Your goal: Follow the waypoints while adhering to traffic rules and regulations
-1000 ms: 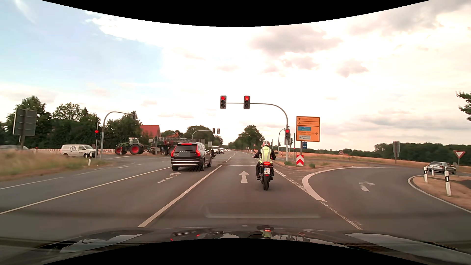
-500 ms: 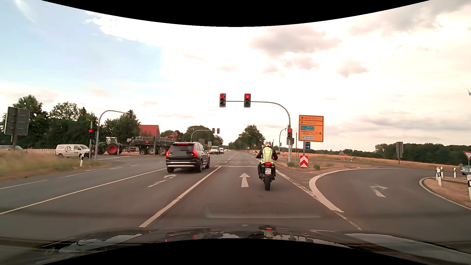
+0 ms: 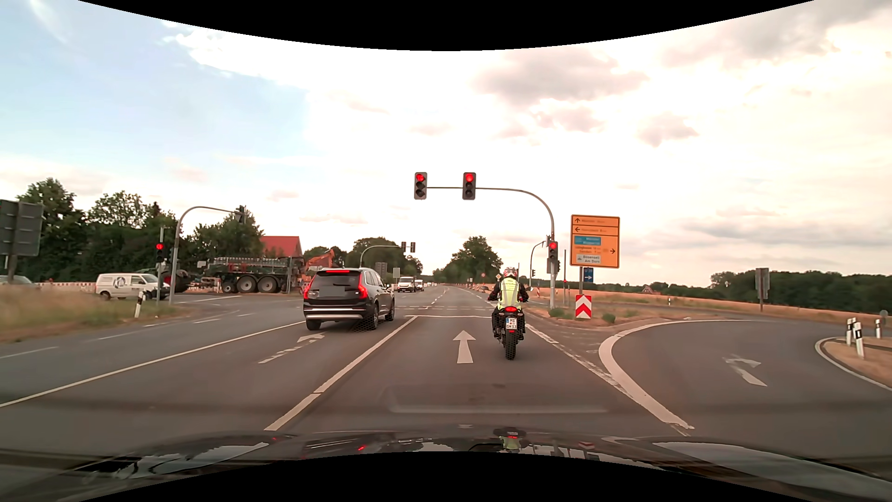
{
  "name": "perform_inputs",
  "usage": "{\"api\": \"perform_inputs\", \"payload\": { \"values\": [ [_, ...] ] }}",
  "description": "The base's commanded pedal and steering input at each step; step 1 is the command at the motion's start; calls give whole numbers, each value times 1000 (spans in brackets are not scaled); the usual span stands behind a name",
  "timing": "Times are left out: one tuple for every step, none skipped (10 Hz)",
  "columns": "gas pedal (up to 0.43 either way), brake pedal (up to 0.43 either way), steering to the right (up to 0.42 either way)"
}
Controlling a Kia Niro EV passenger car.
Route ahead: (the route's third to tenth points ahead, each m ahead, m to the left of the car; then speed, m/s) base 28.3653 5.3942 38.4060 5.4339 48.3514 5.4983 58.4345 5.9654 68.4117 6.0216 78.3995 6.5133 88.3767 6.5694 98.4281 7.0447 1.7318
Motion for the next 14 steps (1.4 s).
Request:
{"api": "perform_inputs", "payload": {
  "values": [
    [0, 104, -1],
    [0, 116, 0],
    [0, 116, 0],
    [0, 116, 0],
    [0, 110, 0],
    [0, 110, 0],
    [0, 104, 0],
    [0, 85, 0],
    [0, 79, 0],
    [0, 79, 0],
    [0, 79, 0],
    [0, 79, 0],
    [0, 79, 0],
    [0, 79, 0]
  ]
}}
